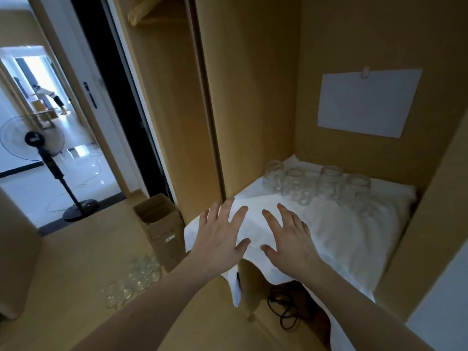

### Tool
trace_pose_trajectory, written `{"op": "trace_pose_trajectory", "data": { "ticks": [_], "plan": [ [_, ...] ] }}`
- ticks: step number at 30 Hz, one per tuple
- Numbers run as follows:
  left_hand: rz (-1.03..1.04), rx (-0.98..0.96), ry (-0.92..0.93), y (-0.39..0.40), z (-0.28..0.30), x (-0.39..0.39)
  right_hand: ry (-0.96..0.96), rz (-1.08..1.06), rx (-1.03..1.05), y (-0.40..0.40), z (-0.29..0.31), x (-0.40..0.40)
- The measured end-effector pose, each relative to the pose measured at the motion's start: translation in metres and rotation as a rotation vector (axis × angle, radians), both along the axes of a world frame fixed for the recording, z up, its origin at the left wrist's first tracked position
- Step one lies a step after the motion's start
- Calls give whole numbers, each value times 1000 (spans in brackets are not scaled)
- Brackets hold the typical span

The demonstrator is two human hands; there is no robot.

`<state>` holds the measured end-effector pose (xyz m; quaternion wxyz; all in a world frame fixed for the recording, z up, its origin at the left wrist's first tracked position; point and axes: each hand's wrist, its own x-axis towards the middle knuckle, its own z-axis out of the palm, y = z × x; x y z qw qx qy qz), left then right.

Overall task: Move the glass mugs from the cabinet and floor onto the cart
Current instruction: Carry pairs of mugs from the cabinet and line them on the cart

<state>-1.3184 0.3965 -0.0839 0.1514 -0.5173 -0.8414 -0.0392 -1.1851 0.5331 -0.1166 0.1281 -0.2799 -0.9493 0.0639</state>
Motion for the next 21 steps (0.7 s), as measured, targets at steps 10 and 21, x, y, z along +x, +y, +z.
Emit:
{"op": "trace_pose_trajectory", "data": {
  "ticks": [10,21],
  "plan": [
    [-257,38,-12,101,-8,-55,8,-224,-28,64,-1,-25],
    [-558,90,-55,194,-3,-126,12,-498,-1,103,6,-72]
  ]
}}
